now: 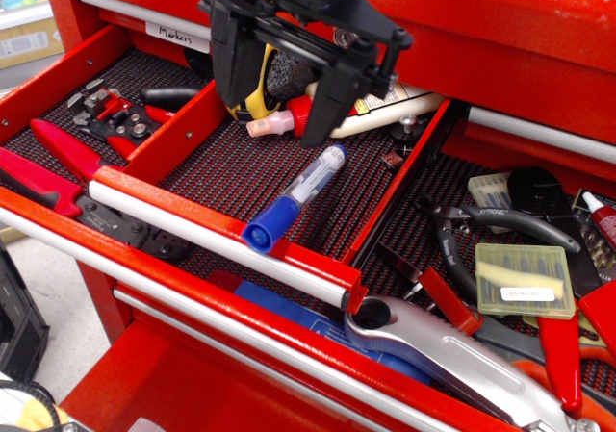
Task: Pick up blue pen and put into drawer
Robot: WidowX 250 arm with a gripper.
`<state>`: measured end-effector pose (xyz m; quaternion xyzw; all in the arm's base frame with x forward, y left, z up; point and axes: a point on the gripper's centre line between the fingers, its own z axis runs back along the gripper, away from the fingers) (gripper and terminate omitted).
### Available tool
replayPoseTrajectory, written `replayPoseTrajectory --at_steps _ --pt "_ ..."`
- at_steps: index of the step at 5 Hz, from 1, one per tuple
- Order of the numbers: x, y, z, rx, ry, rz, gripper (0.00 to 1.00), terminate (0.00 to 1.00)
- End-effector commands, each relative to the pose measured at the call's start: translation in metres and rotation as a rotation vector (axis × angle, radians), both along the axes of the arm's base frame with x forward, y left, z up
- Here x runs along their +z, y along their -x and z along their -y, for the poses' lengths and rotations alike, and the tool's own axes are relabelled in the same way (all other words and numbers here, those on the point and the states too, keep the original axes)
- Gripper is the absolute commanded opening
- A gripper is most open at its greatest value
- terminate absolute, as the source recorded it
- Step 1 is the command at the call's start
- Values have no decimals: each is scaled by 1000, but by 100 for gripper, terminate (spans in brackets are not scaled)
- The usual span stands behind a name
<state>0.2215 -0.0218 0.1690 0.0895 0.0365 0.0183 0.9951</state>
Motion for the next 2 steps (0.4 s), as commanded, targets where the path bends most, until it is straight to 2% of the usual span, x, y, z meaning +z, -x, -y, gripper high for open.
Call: replayPoseTrajectory --at_steps 1,2 --pt "11 -5 0 -14 3 40 100 0" --pt "11 -5 0 -14 3 40 100 100"
